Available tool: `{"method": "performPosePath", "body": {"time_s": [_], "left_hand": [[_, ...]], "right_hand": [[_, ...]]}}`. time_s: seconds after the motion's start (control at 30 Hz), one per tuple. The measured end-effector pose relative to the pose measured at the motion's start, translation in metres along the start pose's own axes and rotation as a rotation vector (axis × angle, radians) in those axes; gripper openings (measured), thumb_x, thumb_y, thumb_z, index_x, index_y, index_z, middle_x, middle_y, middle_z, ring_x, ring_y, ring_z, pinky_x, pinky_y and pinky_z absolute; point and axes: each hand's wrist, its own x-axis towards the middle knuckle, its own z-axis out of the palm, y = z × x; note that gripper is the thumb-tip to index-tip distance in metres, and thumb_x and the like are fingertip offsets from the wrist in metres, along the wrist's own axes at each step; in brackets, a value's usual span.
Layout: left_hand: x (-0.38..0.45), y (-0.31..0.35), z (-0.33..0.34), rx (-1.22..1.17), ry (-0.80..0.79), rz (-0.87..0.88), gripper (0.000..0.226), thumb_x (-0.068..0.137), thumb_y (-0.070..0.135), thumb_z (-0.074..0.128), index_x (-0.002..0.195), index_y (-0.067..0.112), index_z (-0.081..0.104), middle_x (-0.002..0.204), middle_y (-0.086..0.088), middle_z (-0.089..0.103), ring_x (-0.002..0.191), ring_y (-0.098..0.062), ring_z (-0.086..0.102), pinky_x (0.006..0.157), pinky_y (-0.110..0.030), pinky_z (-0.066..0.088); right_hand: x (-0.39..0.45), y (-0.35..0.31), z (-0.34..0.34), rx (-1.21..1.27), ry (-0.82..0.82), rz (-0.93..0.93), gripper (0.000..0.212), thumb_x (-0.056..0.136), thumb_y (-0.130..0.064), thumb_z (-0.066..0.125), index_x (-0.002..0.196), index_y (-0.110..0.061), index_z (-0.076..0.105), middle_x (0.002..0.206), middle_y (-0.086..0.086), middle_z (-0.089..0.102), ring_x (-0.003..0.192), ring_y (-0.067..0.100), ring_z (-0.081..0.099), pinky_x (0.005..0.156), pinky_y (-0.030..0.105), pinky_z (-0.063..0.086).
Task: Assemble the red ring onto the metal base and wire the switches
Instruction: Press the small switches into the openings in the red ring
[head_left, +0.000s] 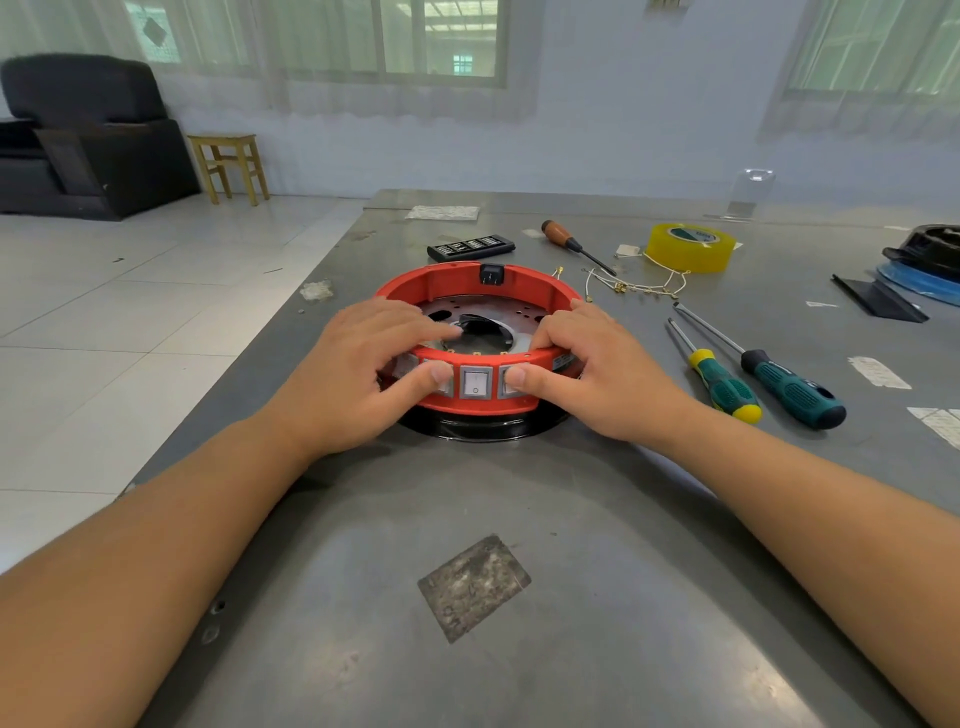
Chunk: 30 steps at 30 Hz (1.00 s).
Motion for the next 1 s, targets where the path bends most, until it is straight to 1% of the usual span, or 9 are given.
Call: {"method": "performPosePath", "body": {"time_s": [0.07, 0.17, 0.27, 0.37, 0.5, 0.6, 0.7, 0.8, 1.0], "left_hand": [[-0.002, -0.006, -0.003, -0.032, 0.014, -0.046, 0.054, 0.098, 0.058, 0.046, 0.124, 0.018, 0.073, 0.122, 0.006, 0.07, 0.121, -0.01, 0.058, 0.118, -0.035, 0.036], [-0.001, -0.001, 0.001, -0.038, 0.038, -0.061, 0.051, 0.095, 0.059, 0.048, 0.105, 0.017, 0.074, 0.098, 0.013, 0.065, 0.096, 0.001, 0.051, 0.094, -0.006, 0.034], [0.001, 0.007, 0.006, -0.032, 0.061, -0.045, 0.048, 0.093, 0.06, 0.052, 0.094, 0.018, 0.074, 0.084, 0.014, 0.06, 0.085, -0.002, 0.043, 0.084, -0.007, 0.032], [0.002, 0.009, 0.007, -0.029, 0.063, -0.063, 0.053, 0.09, 0.064, 0.052, 0.093, 0.017, 0.076, 0.084, 0.004, 0.067, 0.086, -0.008, 0.048, 0.082, -0.007, 0.032], [0.003, 0.009, 0.007, -0.029, 0.062, -0.078, 0.05, 0.089, 0.064, 0.06, 0.095, 0.018, 0.079, 0.085, 0.002, 0.07, 0.087, -0.015, 0.054, 0.08, -0.008, 0.033], [0.004, 0.005, 0.004, -0.029, 0.023, -0.077, 0.047, 0.089, 0.063, 0.068, 0.101, 0.019, 0.08, 0.093, 0.001, 0.073, 0.093, -0.017, 0.059, 0.081, -0.012, 0.037], [0.002, -0.002, -0.003, -0.045, -0.046, -0.059, 0.056, 0.09, 0.07, 0.058, 0.115, 0.022, 0.078, 0.11, 0.008, 0.073, 0.11, -0.008, 0.058, 0.091, -0.007, 0.037], [-0.001, -0.009, -0.006, -0.049, -0.046, -0.044, 0.055, 0.095, 0.064, 0.047, 0.12, 0.025, 0.076, 0.115, 0.011, 0.071, 0.117, -0.006, 0.056, 0.097, -0.009, 0.037], [0.001, -0.008, -0.004, -0.024, -0.041, -0.081, 0.054, 0.093, 0.066, 0.049, 0.111, 0.024, 0.078, 0.1, 0.014, 0.067, 0.102, -0.007, 0.057, 0.082, -0.011, 0.04]], "right_hand": [[-0.002, 0.002, -0.004, 0.009, -0.018, -0.002, 0.045, 0.09, -0.072, 0.051, 0.093, -0.028, 0.06, 0.094, -0.01, 0.062, 0.099, 0.008, 0.051, 0.088, 0.013, 0.036], [-0.006, 0.002, -0.003, -0.048, 0.009, 0.013, 0.05, 0.087, -0.08, 0.042, 0.09, -0.032, 0.055, 0.092, -0.013, 0.058, 0.099, 0.01, 0.053, 0.1, 0.028, 0.043], [-0.005, -0.007, 0.001, -0.137, 0.073, 0.072, 0.063, 0.079, -0.091, 0.036, 0.078, -0.03, 0.052, 0.082, -0.014, 0.054, 0.093, 0.014, 0.052, 0.097, 0.039, 0.045], [-0.004, -0.009, 0.002, -0.169, 0.082, 0.066, 0.065, 0.082, -0.089, 0.035, 0.074, -0.027, 0.053, 0.078, -0.013, 0.053, 0.089, 0.013, 0.05, 0.093, 0.04, 0.047], [-0.003, -0.005, 0.002, -0.18, 0.07, 0.03, 0.069, 0.085, -0.087, 0.033, 0.075, -0.022, 0.054, 0.075, -0.015, 0.05, 0.082, 0.011, 0.051, 0.113, 0.032, 0.035], [-0.002, -0.001, -0.002, -0.177, 0.019, 0.029, 0.069, 0.087, -0.084, 0.033, 0.079, -0.019, 0.055, 0.078, -0.011, 0.053, 0.084, 0.01, 0.05, 0.11, 0.023, 0.029], [-0.006, 0.008, -0.012, -0.064, -0.06, -0.014, 0.057, 0.093, -0.071, 0.035, 0.089, -0.02, 0.061, 0.087, -0.013, 0.057, 0.093, 0.007, 0.052, 0.113, 0.013, 0.017], [-0.007, 0.015, -0.017, 0.016, -0.084, -0.043, 0.041, 0.097, -0.063, 0.041, 0.101, -0.029, 0.064, 0.097, -0.024, 0.058, 0.104, -0.003, 0.055, 0.121, 0.025, 0.022], [-0.005, 0.013, -0.022, 0.034, -0.095, -0.031, 0.036, 0.098, -0.058, 0.05, 0.104, -0.028, 0.068, 0.098, -0.026, 0.061, 0.105, -0.014, 0.054, 0.124, 0.038, 0.027]]}}
